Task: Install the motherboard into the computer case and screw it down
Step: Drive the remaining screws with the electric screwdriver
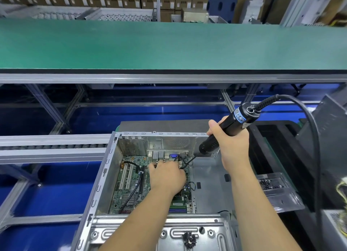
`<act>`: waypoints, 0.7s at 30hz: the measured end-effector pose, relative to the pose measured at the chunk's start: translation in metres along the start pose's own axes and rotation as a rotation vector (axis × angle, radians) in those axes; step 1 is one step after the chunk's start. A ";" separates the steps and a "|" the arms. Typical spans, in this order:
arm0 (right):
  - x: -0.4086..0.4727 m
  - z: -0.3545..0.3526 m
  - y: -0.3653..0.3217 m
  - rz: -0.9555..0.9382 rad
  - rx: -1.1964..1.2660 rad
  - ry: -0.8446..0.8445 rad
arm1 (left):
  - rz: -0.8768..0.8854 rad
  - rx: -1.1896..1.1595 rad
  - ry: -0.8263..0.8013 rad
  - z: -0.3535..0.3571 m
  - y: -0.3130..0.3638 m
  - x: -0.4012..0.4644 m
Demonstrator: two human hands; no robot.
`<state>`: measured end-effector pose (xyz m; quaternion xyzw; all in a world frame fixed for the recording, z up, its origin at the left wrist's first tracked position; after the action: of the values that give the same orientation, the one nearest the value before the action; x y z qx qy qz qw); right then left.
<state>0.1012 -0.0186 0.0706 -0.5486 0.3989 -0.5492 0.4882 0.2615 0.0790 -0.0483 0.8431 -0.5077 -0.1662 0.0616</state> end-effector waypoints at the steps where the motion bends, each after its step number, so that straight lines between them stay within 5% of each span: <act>1: 0.000 0.000 0.000 0.006 0.004 0.003 | -0.001 0.000 -0.001 0.000 0.000 0.000; 21: -0.005 0.014 -0.011 0.009 -0.102 -0.078 | -0.004 0.000 0.004 -0.001 -0.001 -0.001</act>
<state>0.1134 -0.0103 0.0810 -0.5920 0.4094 -0.5043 0.4771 0.2622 0.0799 -0.0473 0.8443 -0.5060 -0.1648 0.0624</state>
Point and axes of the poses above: each hand's wrist, its own x-axis towards the middle knuckle, its own z-axis out of the palm, y = z × x, the point moved 8 cm from there along x, towards the middle knuckle, and after that the axes turned 1 degree about y, right-handed, at the moved point
